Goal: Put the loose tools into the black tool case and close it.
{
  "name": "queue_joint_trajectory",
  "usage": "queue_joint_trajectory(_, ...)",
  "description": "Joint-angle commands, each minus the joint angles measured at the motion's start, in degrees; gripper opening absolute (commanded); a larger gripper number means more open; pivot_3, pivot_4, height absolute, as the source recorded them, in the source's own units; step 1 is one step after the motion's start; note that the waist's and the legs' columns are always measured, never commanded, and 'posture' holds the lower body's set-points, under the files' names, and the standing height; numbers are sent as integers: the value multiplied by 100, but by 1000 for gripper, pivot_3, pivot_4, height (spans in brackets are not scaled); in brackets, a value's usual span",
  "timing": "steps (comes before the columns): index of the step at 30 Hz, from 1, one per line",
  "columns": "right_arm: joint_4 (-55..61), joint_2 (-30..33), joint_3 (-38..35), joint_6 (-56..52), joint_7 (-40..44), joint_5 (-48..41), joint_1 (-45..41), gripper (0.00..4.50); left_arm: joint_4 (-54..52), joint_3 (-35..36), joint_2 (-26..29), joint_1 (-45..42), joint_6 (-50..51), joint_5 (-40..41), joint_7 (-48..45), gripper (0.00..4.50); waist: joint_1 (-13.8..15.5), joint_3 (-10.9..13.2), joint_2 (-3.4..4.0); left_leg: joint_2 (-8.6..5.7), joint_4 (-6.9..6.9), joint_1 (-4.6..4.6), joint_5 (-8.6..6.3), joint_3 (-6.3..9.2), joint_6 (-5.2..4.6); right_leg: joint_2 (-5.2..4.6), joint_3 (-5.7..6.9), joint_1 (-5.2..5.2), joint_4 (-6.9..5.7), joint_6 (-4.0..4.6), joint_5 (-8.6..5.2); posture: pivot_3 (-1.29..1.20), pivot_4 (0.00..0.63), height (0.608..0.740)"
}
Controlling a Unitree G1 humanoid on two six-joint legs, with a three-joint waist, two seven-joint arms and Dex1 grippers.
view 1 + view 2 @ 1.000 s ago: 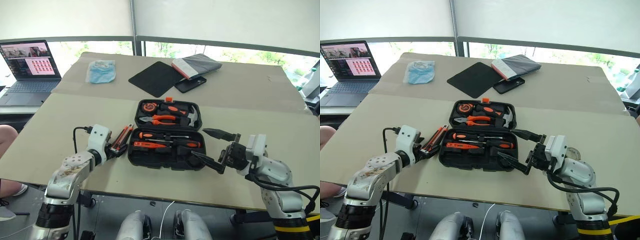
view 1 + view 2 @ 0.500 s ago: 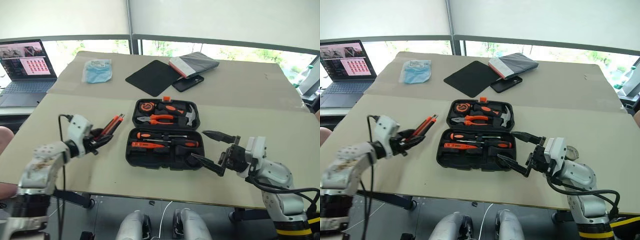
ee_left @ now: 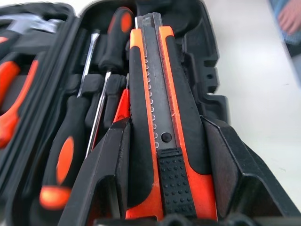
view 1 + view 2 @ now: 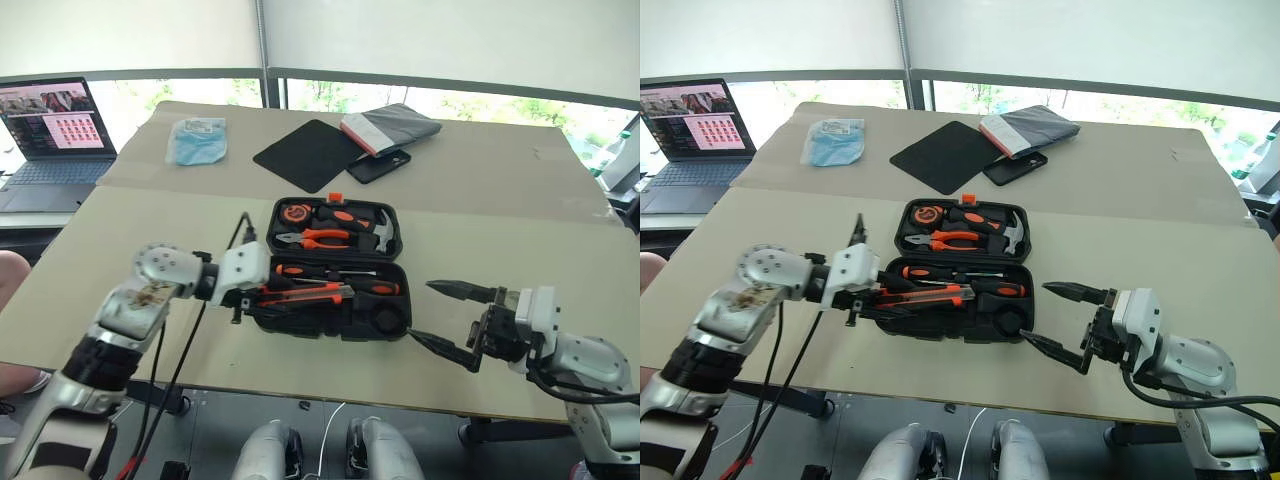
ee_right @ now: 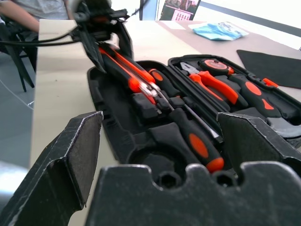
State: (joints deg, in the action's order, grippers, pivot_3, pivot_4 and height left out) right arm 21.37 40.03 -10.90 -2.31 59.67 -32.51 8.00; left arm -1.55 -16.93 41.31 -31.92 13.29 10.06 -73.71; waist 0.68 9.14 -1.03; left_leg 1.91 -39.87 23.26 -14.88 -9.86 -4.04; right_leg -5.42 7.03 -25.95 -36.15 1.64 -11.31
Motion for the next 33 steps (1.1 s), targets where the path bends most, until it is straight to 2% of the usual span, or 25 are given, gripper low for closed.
queue_joint_trajectory(1, 342, 94, -347, -37, -43, -114, 152, 4500, -7, -299, -81, -64, -207, -259, -136, 1771, -6, 0, 0, 2, 0, 0, -1, 0, -1, 0, -2, 0, 0, 0, 0, 0, 150, 740)
queue_joint_trajectory(12, 378, 23, -266, -61, -189, -45, 91, 4500, 347, -609, -302, -164, -618, -840, -18, 1771, 14, 0, 0, 0, -9, 3, -11, 2, -19, -7, -2, 2, 3, 0, 0, 0, 150, 740)
queue_joint_trajectory(19, 208, -16, -108, -92, -179, -10, -196, 4500, 427, -702, -318, -225, -584, -778, -376, 1771, 13, 0, 0, 0, -18, -2, -15, 4, -26, -8, 0, 12, 2, -1, 0, 0, 150, 740)
queue_joint_trajectory(21, 156, -23, -76, -94, -159, -4, -263, 4500, 425, -677, -322, -200, -466, -668, -491, 2776, 12, 0, 0, 0, -18, -1, -15, 4, -26, -7, 0, 12, 3, -1, 0, 0, 150, 740)
queue_joint_trajectory(22, 128, -27, -63, -97, -150, -1, -295, 4500, 443, -654, -339, -197, -554, -619, -539, 2932, 10, 0, -1, 0, -18, -1, -15, 4, -26, -7, -1, 12, 3, -1, 0, 0, 150, 740)
queue_joint_trajectory(26, -51, -58, 40, -64, -81, 38, -458, 4500, 667, -286, -614, -293, -987, -258, -461, 4235, 0, 0, 0, 0, -17, -2, -15, 3, -25, -4, -1, 12, 3, -1, 0, 0, 150, 740)
queue_joint_trajectory(27, -87, -65, 64, -52, -72, 50, -488, 4500, 719, -215, -669, -321, -1025, -195, -455, 4413, 2, 0, 0, 0, -17, -1, -15, 3, -25, -5, -1, 12, 3, -1, 0, 0, 150, 740)
queue_joint_trajectory(33, -271, -92, 124, -25, -33, 95, -652, 4500, 1095, 343, -775, -553, -826, 460, -653, 4413, 2, 0, -1, 0, -33, 4, -15, 4, -26, -5, 1, 12, -3, -2, 0, 0, 150, 740)
